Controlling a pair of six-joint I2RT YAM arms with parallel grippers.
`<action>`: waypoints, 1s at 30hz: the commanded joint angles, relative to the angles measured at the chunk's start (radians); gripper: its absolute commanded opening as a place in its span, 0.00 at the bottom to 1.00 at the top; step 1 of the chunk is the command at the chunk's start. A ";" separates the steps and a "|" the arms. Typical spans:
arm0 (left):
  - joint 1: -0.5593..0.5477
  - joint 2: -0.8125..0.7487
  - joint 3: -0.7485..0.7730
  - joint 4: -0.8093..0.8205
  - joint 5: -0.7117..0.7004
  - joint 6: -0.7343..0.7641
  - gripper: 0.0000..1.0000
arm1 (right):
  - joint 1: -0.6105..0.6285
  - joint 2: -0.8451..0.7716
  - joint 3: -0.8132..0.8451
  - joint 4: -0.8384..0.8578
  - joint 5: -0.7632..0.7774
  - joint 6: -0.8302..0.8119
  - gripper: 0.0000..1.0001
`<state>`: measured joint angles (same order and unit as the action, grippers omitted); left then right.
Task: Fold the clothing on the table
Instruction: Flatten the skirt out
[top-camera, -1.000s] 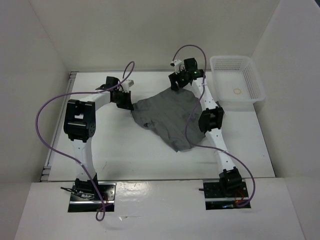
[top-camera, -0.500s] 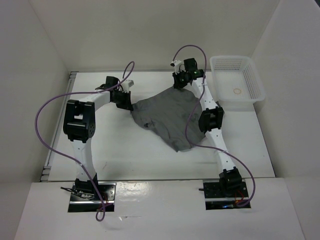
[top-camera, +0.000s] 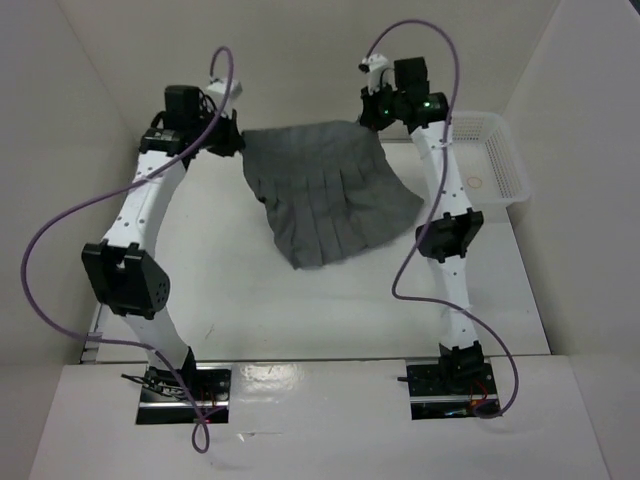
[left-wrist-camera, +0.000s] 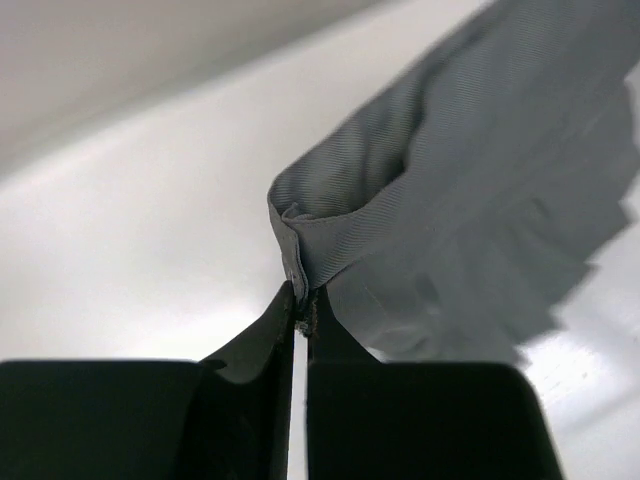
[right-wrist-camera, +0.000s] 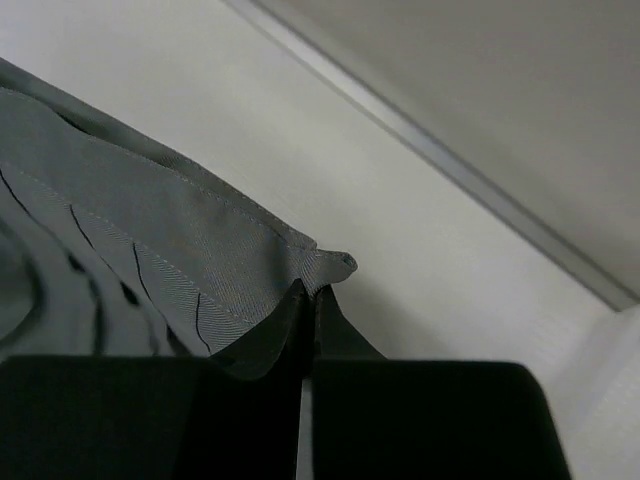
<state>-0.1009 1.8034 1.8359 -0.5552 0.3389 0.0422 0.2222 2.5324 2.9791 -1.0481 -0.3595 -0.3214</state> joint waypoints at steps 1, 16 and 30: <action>0.033 -0.149 0.121 -0.089 -0.002 0.041 0.00 | 0.003 -0.272 -0.096 0.031 -0.041 0.022 0.00; 0.058 -0.583 -0.003 -0.221 0.107 0.134 0.00 | 0.003 -1.096 -0.943 0.142 -0.114 -0.042 0.00; 0.118 -0.742 -0.242 -0.230 0.253 0.160 0.00 | -0.060 -1.250 -1.223 0.241 -0.130 -0.004 0.00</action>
<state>-0.0216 1.0126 1.6218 -0.8398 0.6861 0.1612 0.2104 1.2469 1.7760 -0.8959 -0.6464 -0.3252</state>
